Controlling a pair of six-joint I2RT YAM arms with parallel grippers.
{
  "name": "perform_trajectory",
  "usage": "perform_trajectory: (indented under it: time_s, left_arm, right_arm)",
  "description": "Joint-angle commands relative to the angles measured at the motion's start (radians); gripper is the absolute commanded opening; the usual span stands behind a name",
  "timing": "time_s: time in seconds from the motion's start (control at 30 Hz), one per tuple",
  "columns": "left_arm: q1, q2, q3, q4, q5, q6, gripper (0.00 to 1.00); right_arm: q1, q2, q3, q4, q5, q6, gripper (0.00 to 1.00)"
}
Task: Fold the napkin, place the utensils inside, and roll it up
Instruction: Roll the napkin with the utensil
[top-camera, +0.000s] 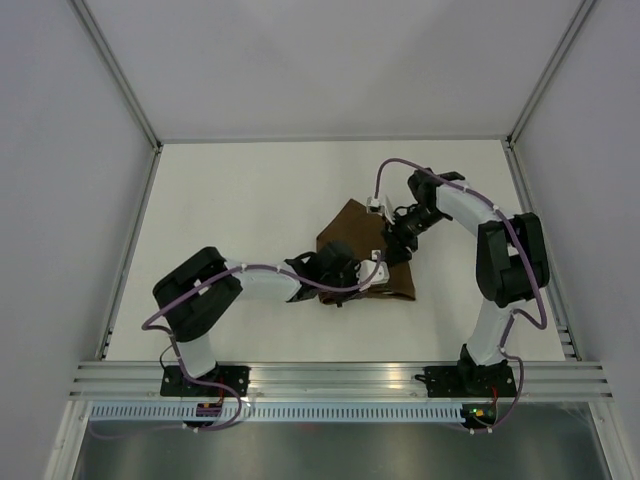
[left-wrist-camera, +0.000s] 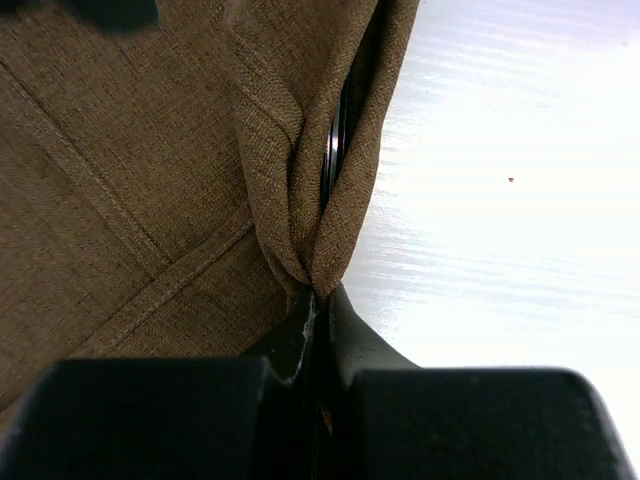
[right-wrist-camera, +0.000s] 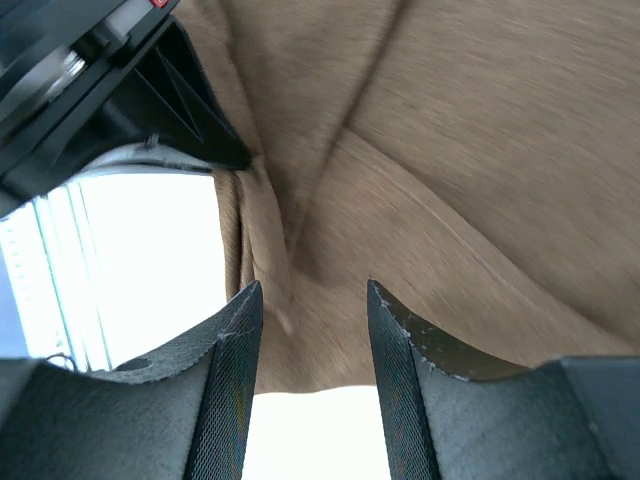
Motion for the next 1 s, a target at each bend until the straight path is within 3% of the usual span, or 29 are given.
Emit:
perform_trajectory:
  time_s: [0.0, 0.13, 0.33, 0.53, 0.67, 0.97]
  left_arm:
    - [0.073, 0.046, 0.078, -0.138, 0.213, -0.139, 0.02]
    - [0.133, 0.134, 0.171, -0.233, 0.423, -0.193, 0.02]
    - [0.193, 0.259, 0.228, -0.253, 0.615, -0.27, 0.02]
    - [0.237, 0.348, 0.267, -0.247, 0.74, -0.34, 0.02]
    - [0.265, 0.386, 0.284, -0.248, 0.784, -0.385, 0.02]
    - [0.303, 0.446, 0.308, -0.264, 0.83, -0.448, 0.02]
  right_arm:
    - [-0.069, -0.094, -0.039, 0.075, -0.103, 0.013, 0.52]
    - [-0.107, -0.261, -0.179, 0.236, -0.077, 0.05, 0.51]
    - [-0.092, -0.573, -0.472, 0.54, 0.02, 0.101, 0.53]
    - [0.095, -0.798, -0.717, 0.743, 0.221, 0.095, 0.54]
    - [0.274, -0.837, -0.834, 0.885, 0.351, 0.098, 0.54]
    - [0.492, -0.792, -0.937, 1.013, 0.523, 0.099, 0.52]
